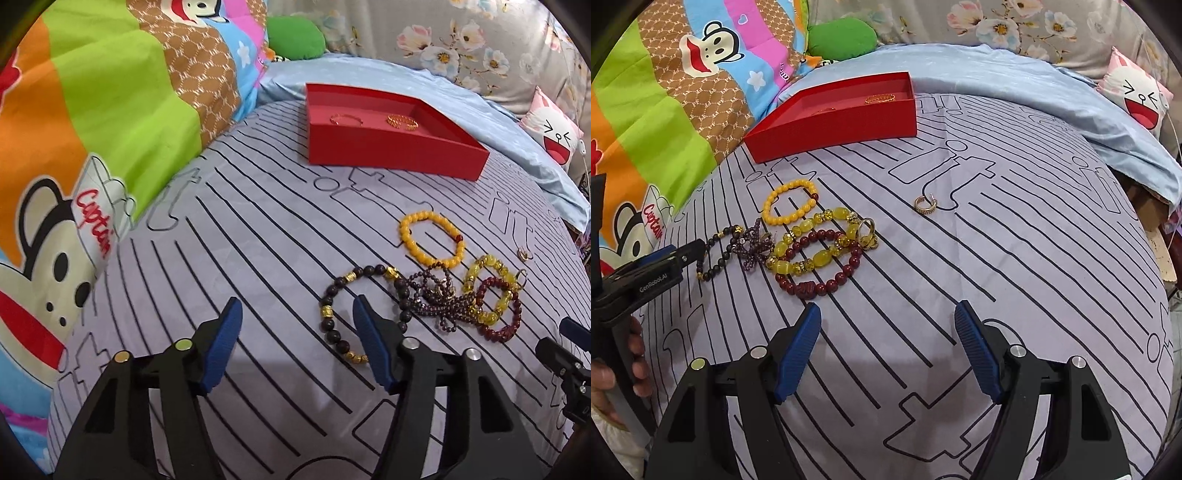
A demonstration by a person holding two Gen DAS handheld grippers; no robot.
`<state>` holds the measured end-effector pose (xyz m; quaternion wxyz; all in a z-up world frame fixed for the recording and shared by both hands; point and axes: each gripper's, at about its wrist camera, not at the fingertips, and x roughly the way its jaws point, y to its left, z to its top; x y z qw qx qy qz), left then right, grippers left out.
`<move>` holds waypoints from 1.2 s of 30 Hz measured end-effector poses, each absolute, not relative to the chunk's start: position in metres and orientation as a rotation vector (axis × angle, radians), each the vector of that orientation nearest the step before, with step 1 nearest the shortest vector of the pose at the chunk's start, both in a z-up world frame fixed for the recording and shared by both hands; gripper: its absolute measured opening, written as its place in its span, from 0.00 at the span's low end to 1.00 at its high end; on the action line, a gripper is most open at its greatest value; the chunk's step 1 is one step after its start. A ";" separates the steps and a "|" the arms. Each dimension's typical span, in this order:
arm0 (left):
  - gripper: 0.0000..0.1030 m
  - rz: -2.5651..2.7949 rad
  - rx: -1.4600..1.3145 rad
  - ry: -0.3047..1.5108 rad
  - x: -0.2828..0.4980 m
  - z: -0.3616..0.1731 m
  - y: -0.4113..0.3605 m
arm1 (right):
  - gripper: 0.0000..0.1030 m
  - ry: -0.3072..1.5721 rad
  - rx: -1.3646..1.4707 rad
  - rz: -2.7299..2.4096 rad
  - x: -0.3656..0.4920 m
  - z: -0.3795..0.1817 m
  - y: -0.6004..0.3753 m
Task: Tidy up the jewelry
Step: 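Grasp the black-and-gold bead bracelet with the left tool while the right tool grasps a small gold ring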
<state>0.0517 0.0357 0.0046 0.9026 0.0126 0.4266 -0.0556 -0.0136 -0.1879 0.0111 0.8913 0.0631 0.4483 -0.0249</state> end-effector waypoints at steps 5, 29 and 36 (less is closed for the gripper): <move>0.47 -0.137 0.024 0.904 0.055 -0.002 0.031 | 0.70 0.925 0.120 -0.053 -0.011 0.012 -0.187; 0.07 -0.190 -0.007 0.883 0.055 -0.003 0.021 | 0.39 0.910 0.167 -0.047 0.037 0.013 -0.182; 0.07 -0.191 -0.008 0.883 0.055 -0.003 0.021 | 0.26 0.909 0.181 -0.050 0.043 0.011 -0.186</move>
